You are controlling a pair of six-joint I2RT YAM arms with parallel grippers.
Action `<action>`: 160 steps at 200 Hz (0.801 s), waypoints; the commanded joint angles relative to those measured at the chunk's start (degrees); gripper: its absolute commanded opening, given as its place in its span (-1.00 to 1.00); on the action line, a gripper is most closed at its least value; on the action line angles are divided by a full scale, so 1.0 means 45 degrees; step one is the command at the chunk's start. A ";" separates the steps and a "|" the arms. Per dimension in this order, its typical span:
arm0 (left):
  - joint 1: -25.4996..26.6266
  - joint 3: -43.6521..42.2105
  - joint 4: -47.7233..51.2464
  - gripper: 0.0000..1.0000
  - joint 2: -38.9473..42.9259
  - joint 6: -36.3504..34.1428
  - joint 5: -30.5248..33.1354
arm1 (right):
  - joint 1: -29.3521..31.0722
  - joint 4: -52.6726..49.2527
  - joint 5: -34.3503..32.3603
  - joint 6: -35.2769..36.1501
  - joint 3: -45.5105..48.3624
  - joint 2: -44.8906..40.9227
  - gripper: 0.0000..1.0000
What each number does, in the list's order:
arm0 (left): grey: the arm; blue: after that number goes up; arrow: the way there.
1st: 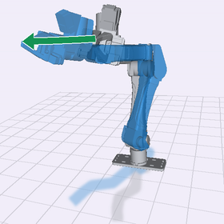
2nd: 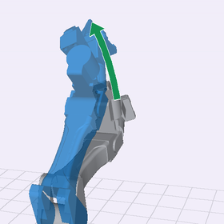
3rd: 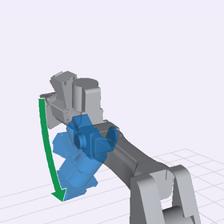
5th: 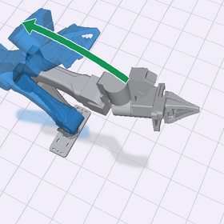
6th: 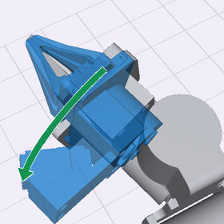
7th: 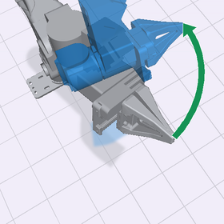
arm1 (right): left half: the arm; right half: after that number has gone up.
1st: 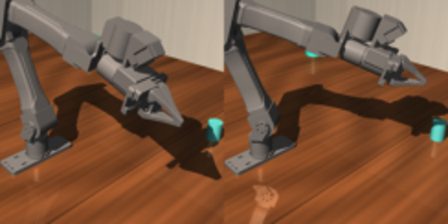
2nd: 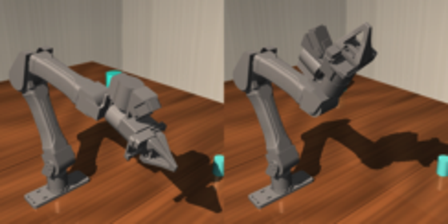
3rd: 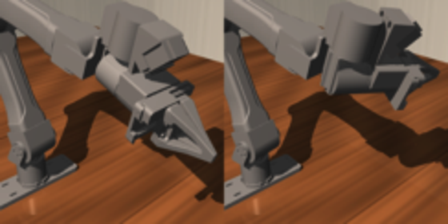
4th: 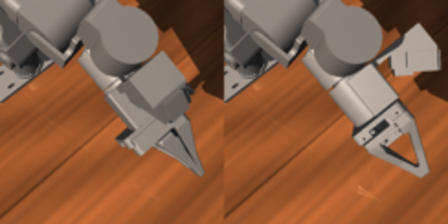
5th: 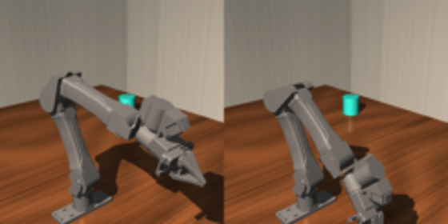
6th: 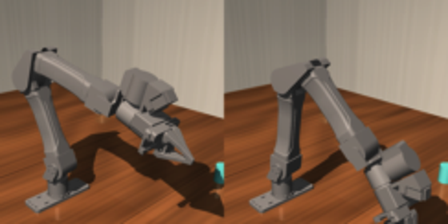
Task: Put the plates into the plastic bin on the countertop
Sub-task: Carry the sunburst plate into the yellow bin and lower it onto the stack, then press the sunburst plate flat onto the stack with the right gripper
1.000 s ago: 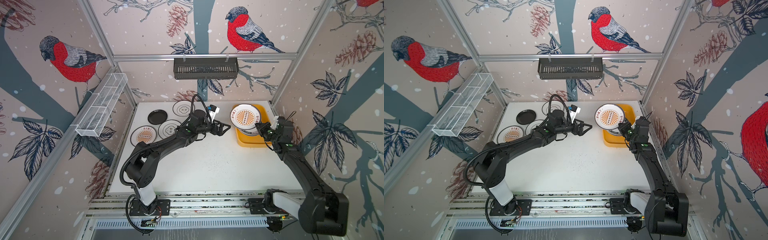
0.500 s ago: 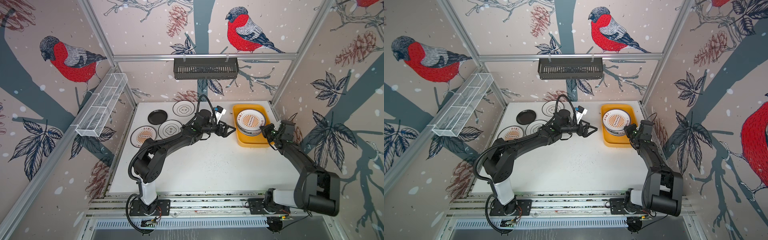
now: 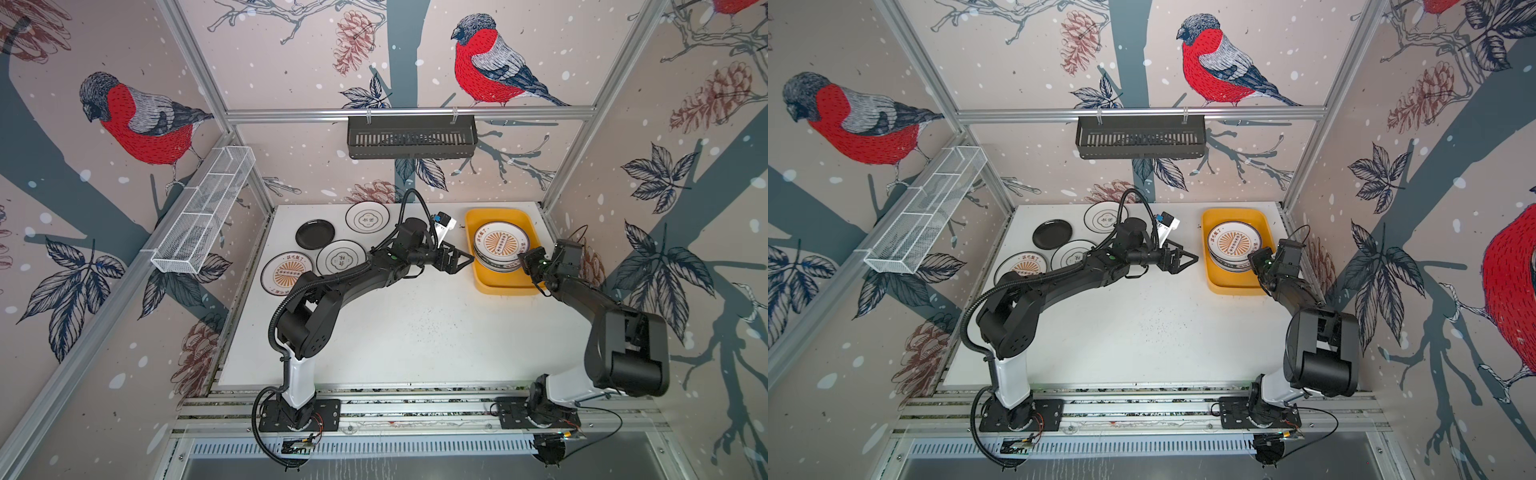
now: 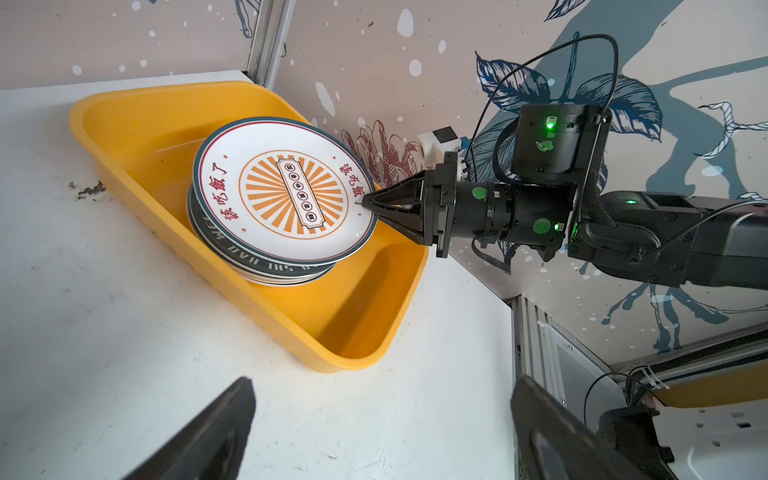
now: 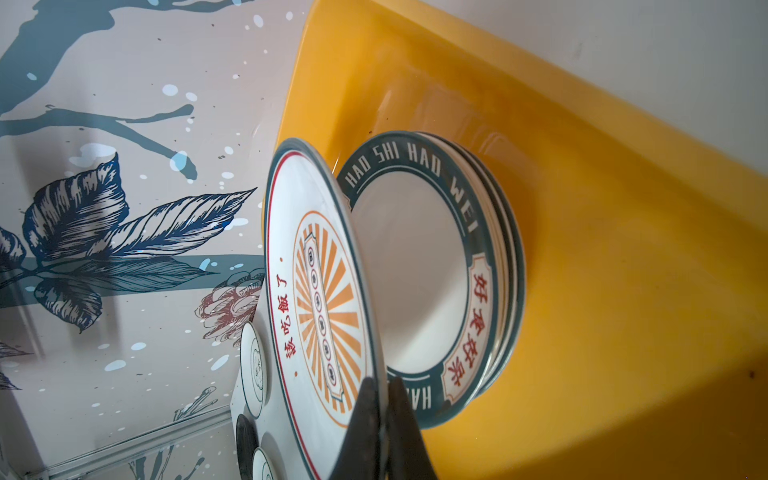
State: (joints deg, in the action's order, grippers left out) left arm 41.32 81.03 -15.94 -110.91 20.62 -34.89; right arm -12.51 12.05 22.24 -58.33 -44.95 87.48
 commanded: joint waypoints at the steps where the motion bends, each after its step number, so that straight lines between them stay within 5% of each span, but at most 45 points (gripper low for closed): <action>1: 0.0042 0.0339 -0.0152 0.92 -0.0219 -0.0061 -0.0307 | -0.0007 0.0984 0.0065 -0.0024 -0.0296 0.0351 -0.99; 160: -0.0003 0.0968 0.0212 0.93 -0.0770 -0.0168 -0.0085 | 0.0057 0.0936 -0.0264 0.0168 -0.0734 0.1596 -0.99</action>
State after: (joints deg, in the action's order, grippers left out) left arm 41.34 84.82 -13.98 -114.43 20.58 -34.74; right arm -12.36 13.78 21.76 -58.30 -47.46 94.28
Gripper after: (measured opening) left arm 0.963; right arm 0.072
